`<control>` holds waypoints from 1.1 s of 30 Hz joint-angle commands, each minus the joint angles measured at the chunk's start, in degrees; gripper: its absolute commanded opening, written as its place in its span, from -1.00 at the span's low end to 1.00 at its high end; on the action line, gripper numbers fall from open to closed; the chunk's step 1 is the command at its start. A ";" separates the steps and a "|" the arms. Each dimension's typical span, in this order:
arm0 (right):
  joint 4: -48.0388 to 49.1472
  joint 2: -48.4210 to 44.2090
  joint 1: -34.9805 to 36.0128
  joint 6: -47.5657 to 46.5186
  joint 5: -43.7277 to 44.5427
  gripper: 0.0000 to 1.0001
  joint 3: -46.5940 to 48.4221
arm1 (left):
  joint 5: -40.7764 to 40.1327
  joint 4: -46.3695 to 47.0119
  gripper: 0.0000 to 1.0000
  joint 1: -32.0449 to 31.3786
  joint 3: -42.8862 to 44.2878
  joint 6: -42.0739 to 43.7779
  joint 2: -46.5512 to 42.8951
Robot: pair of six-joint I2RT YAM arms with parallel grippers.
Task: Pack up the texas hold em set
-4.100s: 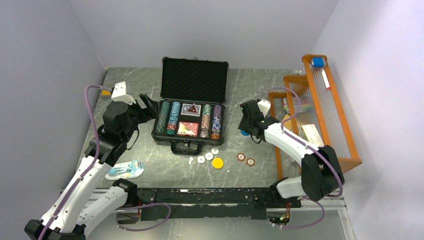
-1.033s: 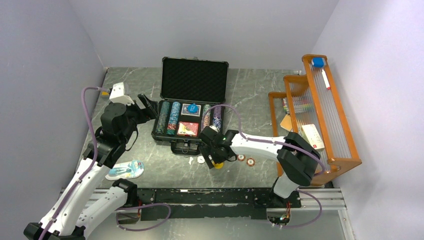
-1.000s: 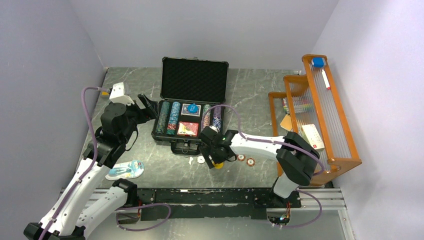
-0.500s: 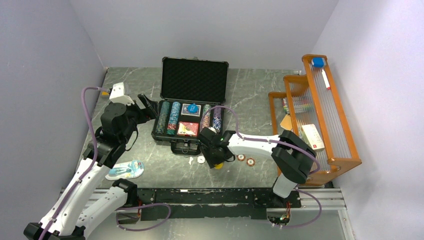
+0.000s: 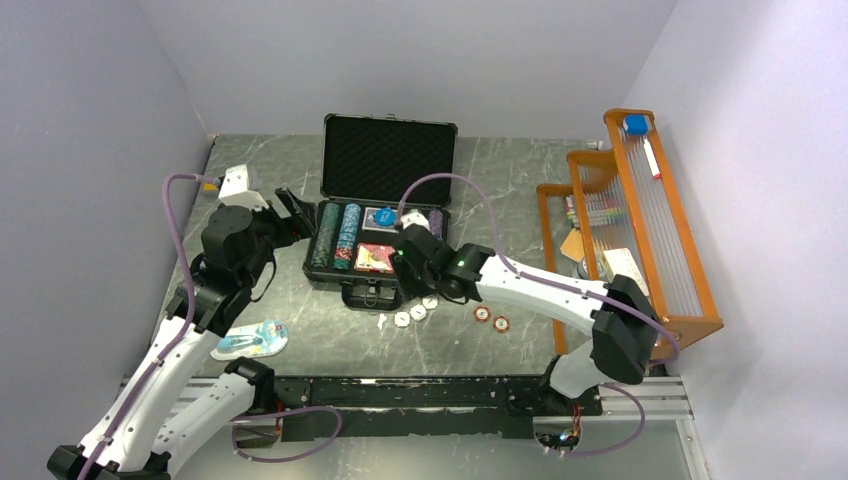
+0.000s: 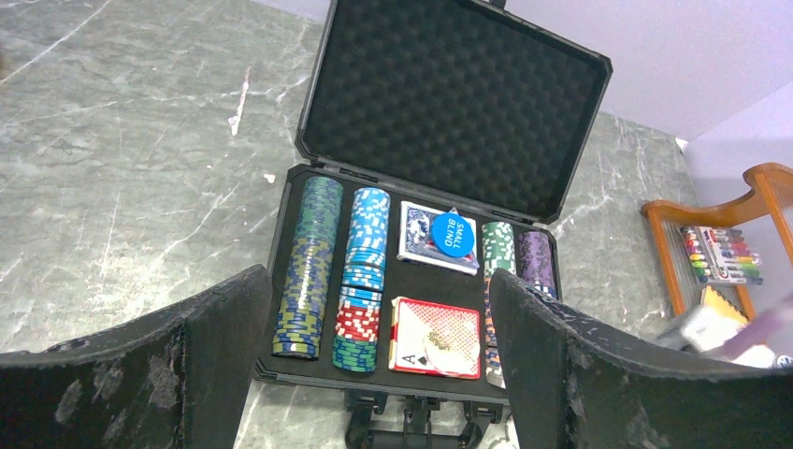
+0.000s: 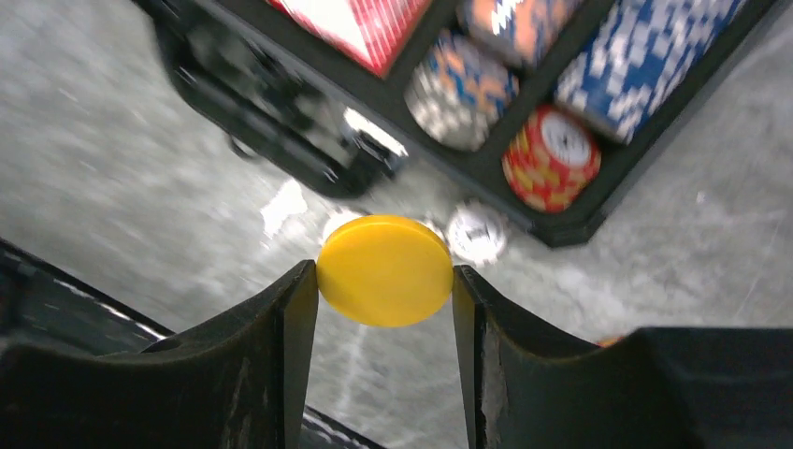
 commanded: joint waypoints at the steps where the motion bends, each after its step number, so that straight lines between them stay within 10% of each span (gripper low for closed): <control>1: 6.19 -0.82 0.03 -1.22 3.72 0.02 4.82 | -1.44 1.14 0.80 -0.31 -0.54 -0.19 -0.97; 11: 5.57 14.52 -2.78 0.25 5.23 0.04 21.30 | -2.03 0.62 0.80 -0.31 -0.55 -0.09 -1.74; 33: 8.47 23.14 -3.00 -2.27 3.65 0.11 24.12 | -1.81 0.59 0.80 -0.30 -0.52 -0.02 -1.77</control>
